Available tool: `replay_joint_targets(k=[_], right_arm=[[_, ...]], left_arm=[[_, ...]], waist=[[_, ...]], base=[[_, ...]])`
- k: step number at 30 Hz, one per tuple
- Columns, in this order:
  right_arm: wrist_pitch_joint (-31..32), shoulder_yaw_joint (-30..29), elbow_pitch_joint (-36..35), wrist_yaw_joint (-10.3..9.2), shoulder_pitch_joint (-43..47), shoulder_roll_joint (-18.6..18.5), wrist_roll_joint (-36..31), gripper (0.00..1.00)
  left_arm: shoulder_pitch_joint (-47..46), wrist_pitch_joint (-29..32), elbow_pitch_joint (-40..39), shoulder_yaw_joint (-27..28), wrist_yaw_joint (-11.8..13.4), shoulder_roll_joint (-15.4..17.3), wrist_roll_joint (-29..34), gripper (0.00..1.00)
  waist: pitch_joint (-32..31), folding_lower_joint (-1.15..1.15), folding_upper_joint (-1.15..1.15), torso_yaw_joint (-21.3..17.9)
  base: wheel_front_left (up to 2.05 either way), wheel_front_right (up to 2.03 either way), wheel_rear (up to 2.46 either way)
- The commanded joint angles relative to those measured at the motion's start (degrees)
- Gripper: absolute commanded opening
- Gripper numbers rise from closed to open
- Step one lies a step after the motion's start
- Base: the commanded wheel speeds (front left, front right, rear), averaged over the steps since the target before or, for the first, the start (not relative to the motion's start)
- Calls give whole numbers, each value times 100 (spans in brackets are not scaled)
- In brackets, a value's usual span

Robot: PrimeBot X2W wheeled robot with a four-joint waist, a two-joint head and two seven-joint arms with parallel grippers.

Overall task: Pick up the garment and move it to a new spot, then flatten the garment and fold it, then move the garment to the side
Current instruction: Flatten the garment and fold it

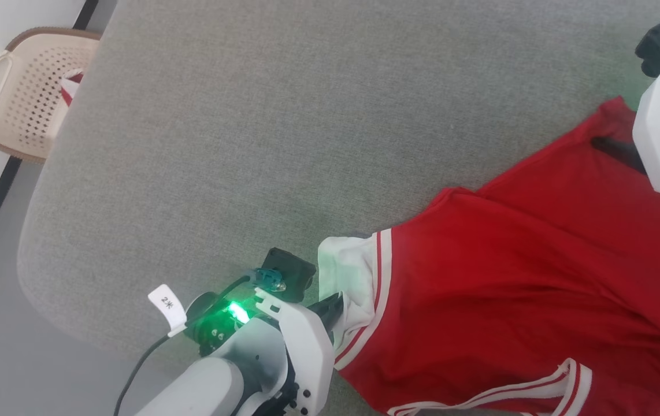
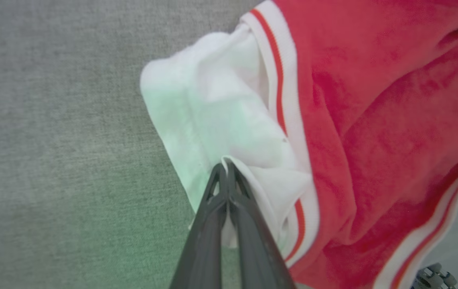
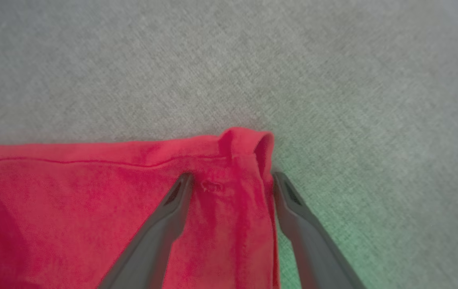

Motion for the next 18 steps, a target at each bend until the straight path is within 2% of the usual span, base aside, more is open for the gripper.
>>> replay_joint_targets(k=[1,3,4,5,13,18], right_arm=[[384,297,261,-6,266,24,147,100],[615,424,382,-6,349,21,321,100],[736,480,486,-8,357,9,349,26],[796,535,509,-9,361,2,375,0],[315,397,472,-7,-160,37,430,0],[-19,290,290,-6,-486,61,486,0]], left_arm=[[-116,-62,55,-11,-28,-49,-6,0],[-145,-79,114,-10,-57,-73,-27,0],[-156,-94,148,-5,-71,-85,-39,0],[-170,-102,178,-5,-76,-98,-51,0],[-505,-22,303,104,-112,1,-8,0],[-843,126,265,273,-35,173,52,0]], waist=[[63,0,0,58],[91,0,0,65],[99,0,0,63],[104,0,0,57],[5,0,0,-178],[-137,0,0,-360]], base=[[0,0,0],[0,0,0],[0,0,0],[0,0,0],[0,0,0],[0,0,0]])
